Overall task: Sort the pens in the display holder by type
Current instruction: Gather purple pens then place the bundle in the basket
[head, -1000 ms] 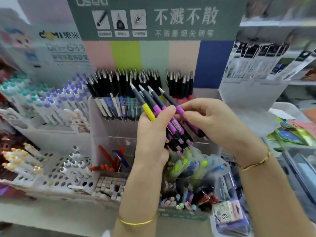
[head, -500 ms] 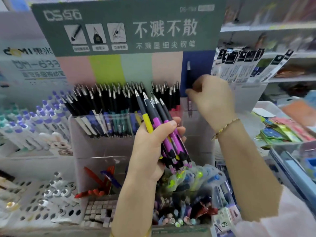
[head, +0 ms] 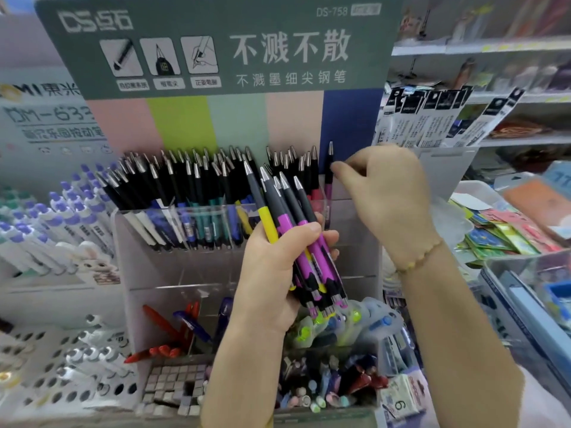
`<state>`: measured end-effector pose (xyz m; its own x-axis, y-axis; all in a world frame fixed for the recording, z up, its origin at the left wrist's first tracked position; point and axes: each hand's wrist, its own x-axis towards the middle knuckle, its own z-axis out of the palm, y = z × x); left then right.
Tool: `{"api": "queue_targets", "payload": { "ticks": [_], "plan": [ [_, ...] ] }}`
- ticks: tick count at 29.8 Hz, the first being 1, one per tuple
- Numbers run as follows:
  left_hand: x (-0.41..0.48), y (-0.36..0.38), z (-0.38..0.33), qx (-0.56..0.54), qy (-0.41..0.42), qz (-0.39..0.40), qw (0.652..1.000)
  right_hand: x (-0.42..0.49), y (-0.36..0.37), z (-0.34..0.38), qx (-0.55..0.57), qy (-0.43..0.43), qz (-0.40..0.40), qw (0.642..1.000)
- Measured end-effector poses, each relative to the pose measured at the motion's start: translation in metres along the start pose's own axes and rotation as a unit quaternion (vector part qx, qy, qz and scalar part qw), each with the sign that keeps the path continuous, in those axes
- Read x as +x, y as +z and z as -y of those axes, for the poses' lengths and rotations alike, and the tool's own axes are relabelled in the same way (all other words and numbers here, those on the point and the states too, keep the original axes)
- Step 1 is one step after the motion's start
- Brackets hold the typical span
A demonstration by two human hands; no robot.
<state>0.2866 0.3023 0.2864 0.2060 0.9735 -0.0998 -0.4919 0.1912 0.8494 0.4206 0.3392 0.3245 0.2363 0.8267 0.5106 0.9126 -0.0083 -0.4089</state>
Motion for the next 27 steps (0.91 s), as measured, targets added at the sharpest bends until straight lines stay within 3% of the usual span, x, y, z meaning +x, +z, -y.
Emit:
{"api": "queue_targets", "payload": {
  "ticks": [3, 6, 8, 12, 14, 19, 27],
  "plan": [
    [0.002, 0.005, 0.001, -0.01, 0.017, -0.005, 1.0, -0.017, -0.014, 0.009, 0.23, 0.014, 0.129, 0.965],
    [0.004, 0.007, 0.003, -0.012, 0.018, -0.007, 1.0, -0.021, -0.014, 0.01, 0.314, 0.023, 0.183, 0.931],
    [0.005, 0.005, 0.005, 0.0, 0.005, -0.016, 1.0, -0.016, -0.011, 0.007, 0.315, 0.029, 0.13, 0.94],
    [0.007, 0.0, 0.007, -0.011, -0.001, -0.031, 0.999, 0.003, -0.015, 0.002, 0.315, 0.045, -0.102, 0.942],
    [0.006, -0.001, 0.006, -0.016, 0.001, -0.028, 0.999, 0.01, -0.017, 0.0, 0.278, 0.032, -0.18, 0.943],
    [0.003, 0.002, 0.004, -0.012, 0.013, -0.014, 1.0, 0.014, 0.002, -0.003, 0.182, -0.007, -0.174, 0.968],
    [0.0, 0.004, 0.002, -0.008, 0.001, -0.017, 1.0, 0.011, 0.006, 0.005, 0.24, -0.026, -0.312, 0.919]
  ]
}}
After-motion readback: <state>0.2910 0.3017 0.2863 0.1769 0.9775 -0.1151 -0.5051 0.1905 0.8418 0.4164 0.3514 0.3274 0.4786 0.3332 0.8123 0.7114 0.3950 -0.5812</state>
